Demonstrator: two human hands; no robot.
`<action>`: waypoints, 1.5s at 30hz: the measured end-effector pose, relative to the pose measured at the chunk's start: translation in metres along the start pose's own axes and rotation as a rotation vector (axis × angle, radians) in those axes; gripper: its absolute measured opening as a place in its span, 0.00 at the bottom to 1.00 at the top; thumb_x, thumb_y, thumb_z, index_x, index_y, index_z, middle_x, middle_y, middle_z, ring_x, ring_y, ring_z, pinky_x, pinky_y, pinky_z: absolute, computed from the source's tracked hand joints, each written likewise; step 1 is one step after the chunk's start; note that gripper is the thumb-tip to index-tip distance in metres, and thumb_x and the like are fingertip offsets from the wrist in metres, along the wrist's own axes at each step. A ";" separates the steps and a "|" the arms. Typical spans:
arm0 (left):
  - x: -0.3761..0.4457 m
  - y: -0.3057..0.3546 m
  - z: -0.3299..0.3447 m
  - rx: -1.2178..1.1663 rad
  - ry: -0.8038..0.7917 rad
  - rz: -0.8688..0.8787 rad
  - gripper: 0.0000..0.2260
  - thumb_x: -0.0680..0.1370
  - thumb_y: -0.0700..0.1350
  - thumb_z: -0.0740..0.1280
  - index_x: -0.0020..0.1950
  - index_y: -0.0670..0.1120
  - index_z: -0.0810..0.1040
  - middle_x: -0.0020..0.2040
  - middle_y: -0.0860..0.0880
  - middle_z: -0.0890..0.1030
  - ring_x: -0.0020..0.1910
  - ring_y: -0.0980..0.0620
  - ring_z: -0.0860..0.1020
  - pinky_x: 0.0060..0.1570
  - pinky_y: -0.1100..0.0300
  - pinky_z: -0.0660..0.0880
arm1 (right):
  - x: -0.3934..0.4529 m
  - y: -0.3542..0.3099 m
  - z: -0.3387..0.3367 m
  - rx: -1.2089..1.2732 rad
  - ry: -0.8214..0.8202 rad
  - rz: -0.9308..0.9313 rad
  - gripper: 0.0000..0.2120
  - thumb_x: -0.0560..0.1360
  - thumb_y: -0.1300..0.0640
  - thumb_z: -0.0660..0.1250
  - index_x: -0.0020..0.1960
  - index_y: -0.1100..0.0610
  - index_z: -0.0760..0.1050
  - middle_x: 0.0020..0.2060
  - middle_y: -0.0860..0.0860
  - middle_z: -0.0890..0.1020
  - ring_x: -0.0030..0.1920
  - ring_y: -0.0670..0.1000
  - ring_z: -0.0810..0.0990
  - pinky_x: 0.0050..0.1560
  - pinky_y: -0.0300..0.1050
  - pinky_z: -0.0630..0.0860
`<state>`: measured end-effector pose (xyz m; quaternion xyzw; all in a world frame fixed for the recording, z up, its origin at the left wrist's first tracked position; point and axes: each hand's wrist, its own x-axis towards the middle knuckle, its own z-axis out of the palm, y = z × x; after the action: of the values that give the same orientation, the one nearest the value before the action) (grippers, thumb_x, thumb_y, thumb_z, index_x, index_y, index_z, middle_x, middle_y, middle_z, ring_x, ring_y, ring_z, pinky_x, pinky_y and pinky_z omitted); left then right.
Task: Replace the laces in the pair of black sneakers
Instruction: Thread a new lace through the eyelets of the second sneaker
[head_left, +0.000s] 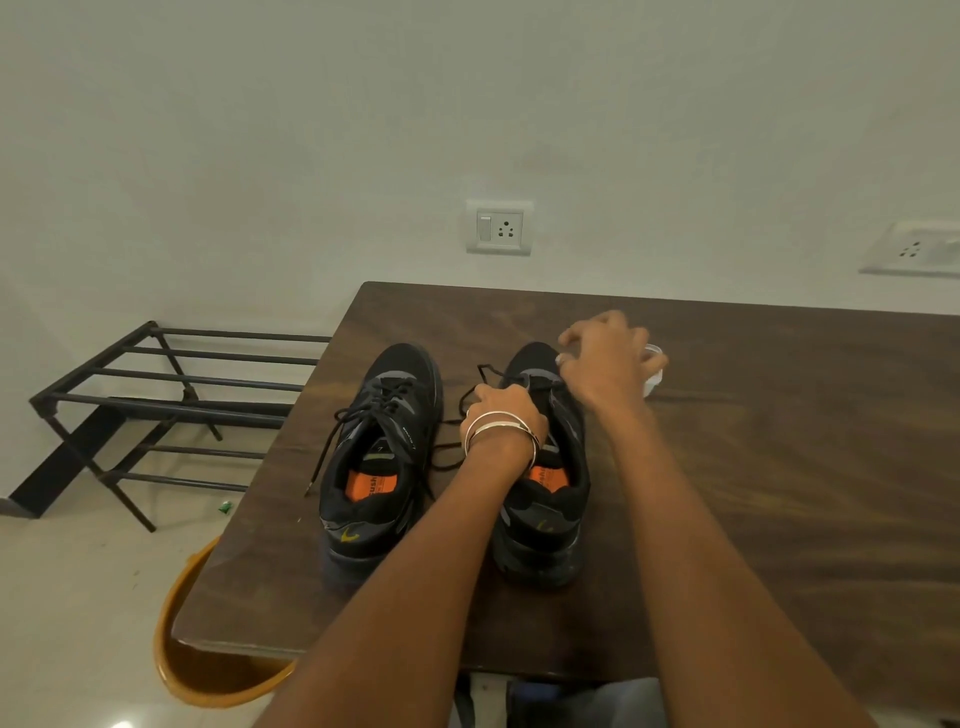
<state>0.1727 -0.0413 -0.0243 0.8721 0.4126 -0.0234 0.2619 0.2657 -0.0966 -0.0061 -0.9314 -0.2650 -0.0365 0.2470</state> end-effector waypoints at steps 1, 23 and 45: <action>0.000 0.000 0.000 -0.002 -0.002 -0.001 0.16 0.80 0.49 0.61 0.65 0.43 0.72 0.65 0.40 0.67 0.58 0.40 0.73 0.45 0.52 0.68 | -0.001 -0.002 0.005 -0.064 -0.075 -0.047 0.09 0.76 0.55 0.70 0.56 0.49 0.81 0.66 0.51 0.70 0.68 0.58 0.63 0.66 0.61 0.59; 0.000 0.001 0.000 0.012 0.005 0.004 0.15 0.80 0.49 0.60 0.62 0.42 0.73 0.65 0.40 0.67 0.59 0.39 0.73 0.48 0.51 0.70 | -0.001 0.007 0.042 0.059 -0.078 0.057 0.06 0.76 0.57 0.67 0.43 0.54 0.82 0.44 0.50 0.82 0.49 0.53 0.79 0.58 0.60 0.70; 0.005 -0.004 0.003 -0.051 0.018 -0.008 0.17 0.78 0.51 0.61 0.62 0.42 0.73 0.64 0.40 0.69 0.58 0.39 0.74 0.52 0.50 0.73 | 0.003 0.008 0.016 0.099 -0.167 0.023 0.02 0.74 0.55 0.73 0.46 0.48 0.81 0.55 0.50 0.79 0.63 0.57 0.72 0.67 0.64 0.61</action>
<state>0.1732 -0.0370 -0.0297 0.8637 0.4187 -0.0061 0.2804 0.2715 -0.0937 -0.0227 -0.9208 -0.2756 0.0573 0.2699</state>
